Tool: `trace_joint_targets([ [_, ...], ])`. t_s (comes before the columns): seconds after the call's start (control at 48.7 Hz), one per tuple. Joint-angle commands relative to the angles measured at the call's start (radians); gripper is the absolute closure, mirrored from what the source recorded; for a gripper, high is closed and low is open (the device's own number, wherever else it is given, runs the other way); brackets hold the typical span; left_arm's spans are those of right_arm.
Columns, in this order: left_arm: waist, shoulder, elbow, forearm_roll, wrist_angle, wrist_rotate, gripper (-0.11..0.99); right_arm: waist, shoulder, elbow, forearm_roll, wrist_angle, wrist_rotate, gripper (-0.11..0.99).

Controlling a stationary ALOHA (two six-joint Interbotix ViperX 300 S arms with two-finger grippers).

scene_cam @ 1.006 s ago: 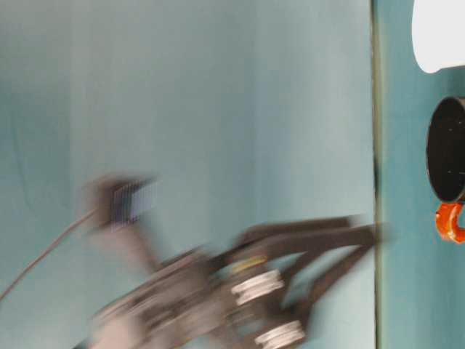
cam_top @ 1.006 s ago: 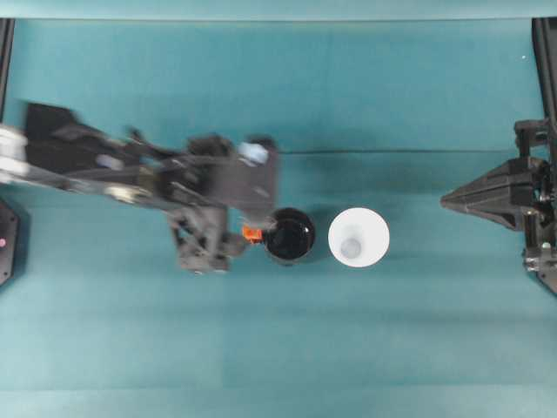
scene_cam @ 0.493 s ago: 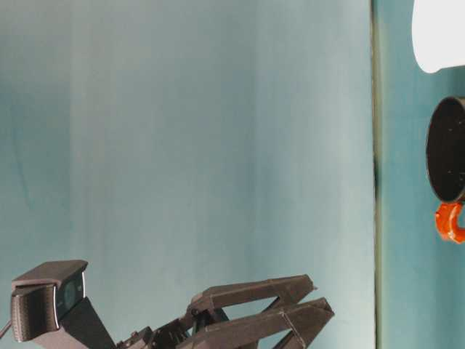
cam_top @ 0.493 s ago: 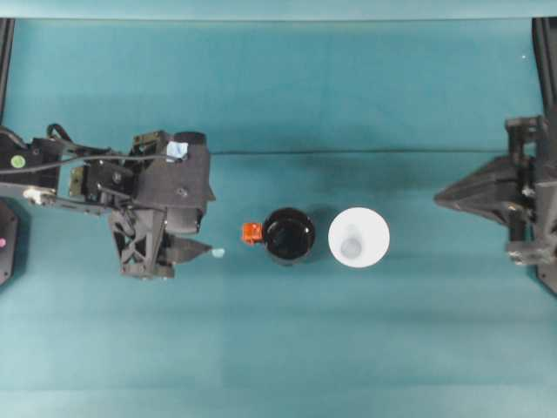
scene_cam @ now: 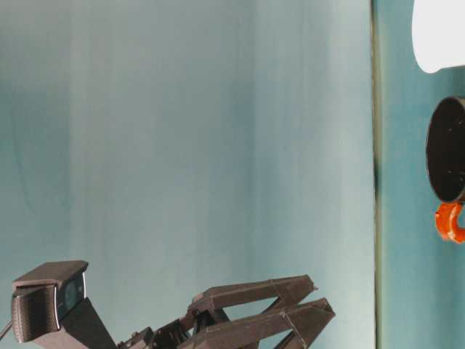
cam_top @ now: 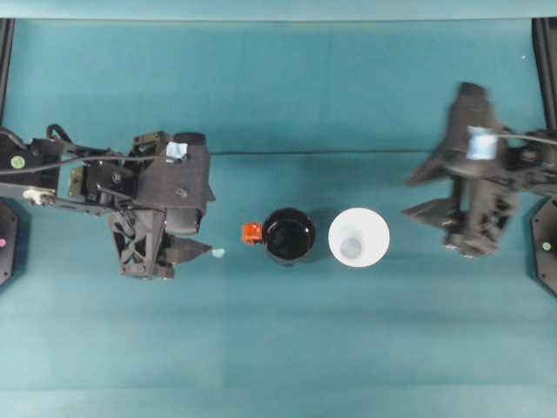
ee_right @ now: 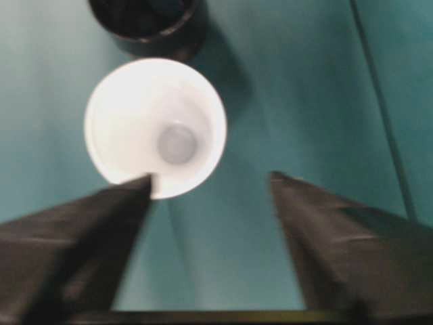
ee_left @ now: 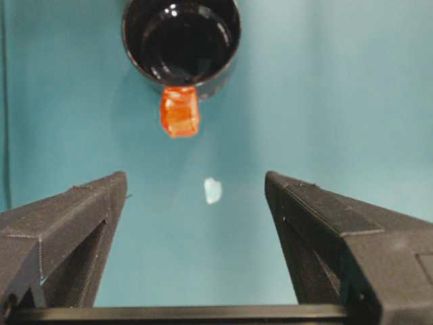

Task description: Put the paper cup into the moved red handle cup holder.

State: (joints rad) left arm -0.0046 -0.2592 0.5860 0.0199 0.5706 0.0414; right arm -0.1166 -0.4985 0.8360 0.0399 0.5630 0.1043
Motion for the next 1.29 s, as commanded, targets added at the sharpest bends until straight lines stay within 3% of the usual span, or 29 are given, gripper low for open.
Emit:
trace_joint_targets([
  [0.0,-0.002,-0.017,-0.008,0.002,-0.008,0.003,-0.02,-0.021,0.064,-0.063,0.0,0.02,0.014,0.32],
  [0.082,-0.002,-0.017,-0.008,0.002,-0.009,0.005,-0.03,-0.032,0.127,-0.098,-0.002,0.029,0.011,0.08],
  [0.123,-0.002,-0.017,-0.008,0.002,-0.012,0.005,-0.03,-0.035,0.152,-0.107,-0.003,0.031,0.008,0.02],
  [0.328,-0.003,-0.018,-0.008,0.002,-0.015,0.005,-0.03,-0.031,0.281,-0.132,-0.003,0.034,0.008,0.03],
  [0.534,-0.005,-0.012,-0.005,0.002,-0.021,0.003,-0.02,-0.002,0.39,-0.133,-0.002,0.02,0.006,0.03],
  [0.842,-0.006,-0.003,-0.005,0.002,-0.048,0.005,-0.02,-0.002,0.465,-0.133,-0.003,-0.058,0.011,0.05],
  [1.047,-0.006,-0.002,-0.003,0.002,-0.046,0.0,-0.02,0.0,0.474,-0.155,-0.002,-0.032,0.012,0.23],
  [1.273,-0.006,-0.002,-0.003,0.002,-0.043,0.002,-0.02,0.011,0.482,-0.173,-0.002,-0.014,0.008,0.73],
])
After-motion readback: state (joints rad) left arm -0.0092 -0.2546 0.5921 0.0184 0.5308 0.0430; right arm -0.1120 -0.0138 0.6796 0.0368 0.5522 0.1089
